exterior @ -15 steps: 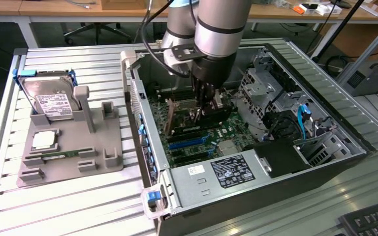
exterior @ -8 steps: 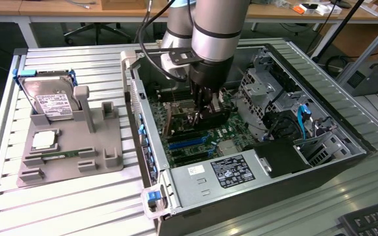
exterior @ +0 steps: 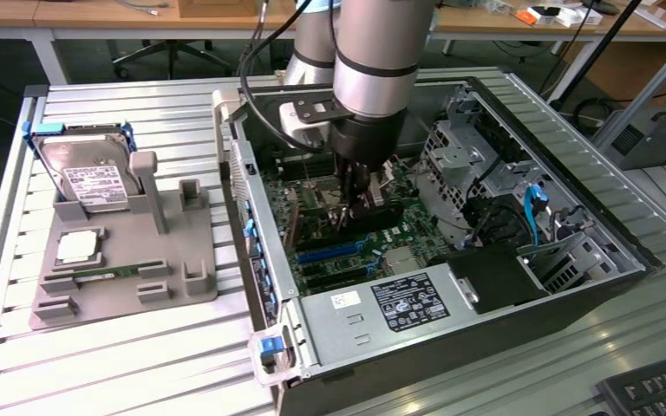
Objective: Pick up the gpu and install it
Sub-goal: 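Insert the gpu into the slot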
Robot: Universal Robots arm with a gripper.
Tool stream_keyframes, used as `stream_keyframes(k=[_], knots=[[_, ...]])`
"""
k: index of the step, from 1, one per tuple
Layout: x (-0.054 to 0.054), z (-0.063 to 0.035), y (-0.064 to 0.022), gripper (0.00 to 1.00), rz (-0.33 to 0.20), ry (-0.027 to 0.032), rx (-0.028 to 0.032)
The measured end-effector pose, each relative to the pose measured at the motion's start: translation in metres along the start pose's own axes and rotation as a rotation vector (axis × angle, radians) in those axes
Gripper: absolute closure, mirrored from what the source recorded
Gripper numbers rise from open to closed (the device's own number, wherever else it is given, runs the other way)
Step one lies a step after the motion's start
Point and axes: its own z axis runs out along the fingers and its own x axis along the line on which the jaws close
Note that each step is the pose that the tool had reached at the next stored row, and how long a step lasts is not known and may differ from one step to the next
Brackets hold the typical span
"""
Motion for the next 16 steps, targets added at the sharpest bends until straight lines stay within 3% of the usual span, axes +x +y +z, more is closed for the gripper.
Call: stream_keyframes(k=[4,14,16], knots=[[0.006,0.0038,0.0049,0.73,0.000,0.0071,0.0000],[0.008,0.0118,0.0215,0.73,0.004,0.0099,0.0000],[0.008,0.0193,0.0254,0.73,0.006,0.0121,-0.0003]])
